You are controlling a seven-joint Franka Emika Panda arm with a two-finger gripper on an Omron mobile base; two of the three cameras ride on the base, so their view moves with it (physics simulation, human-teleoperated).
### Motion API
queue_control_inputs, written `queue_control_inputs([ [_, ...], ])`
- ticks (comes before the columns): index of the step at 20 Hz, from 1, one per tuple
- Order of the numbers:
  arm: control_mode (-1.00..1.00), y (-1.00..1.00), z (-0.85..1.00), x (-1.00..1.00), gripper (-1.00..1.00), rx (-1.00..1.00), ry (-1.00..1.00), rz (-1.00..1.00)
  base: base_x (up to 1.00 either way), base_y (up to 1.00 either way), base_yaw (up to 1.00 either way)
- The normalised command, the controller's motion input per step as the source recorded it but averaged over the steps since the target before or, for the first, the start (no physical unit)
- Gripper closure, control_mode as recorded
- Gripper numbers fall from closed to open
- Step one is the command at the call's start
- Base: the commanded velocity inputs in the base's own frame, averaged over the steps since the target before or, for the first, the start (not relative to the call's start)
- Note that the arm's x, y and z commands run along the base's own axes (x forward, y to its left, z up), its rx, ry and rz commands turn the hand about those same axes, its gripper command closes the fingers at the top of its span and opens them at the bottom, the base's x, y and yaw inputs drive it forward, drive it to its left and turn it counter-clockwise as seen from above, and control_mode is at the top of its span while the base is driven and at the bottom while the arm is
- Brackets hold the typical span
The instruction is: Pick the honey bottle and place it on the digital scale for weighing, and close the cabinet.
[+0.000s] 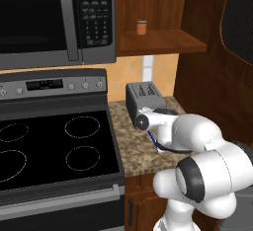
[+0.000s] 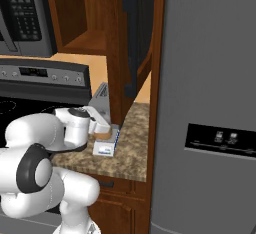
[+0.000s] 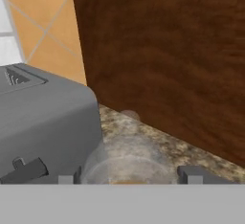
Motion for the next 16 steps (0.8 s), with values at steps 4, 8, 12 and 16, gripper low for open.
queue_control_inputs([
  [4,-1.0,-0.08,0.0,0.0,1.0,0.01,0.0,-0.03,0.0,0.0,0.0],
  [8,-1.0,-0.01,0.0,0.0,-1.0,0.0,0.0,-0.04,0.0,0.0,0.0],
  [12,-1.0,-0.01,0.0,0.0,-1.0,0.0,-0.05,-0.04,0.0,0.0,0.0],
  [16,-1.0,-0.04,0.0,0.0,-1.0,0.0,-0.01,-0.05,0.0,0.0,0.0],
])
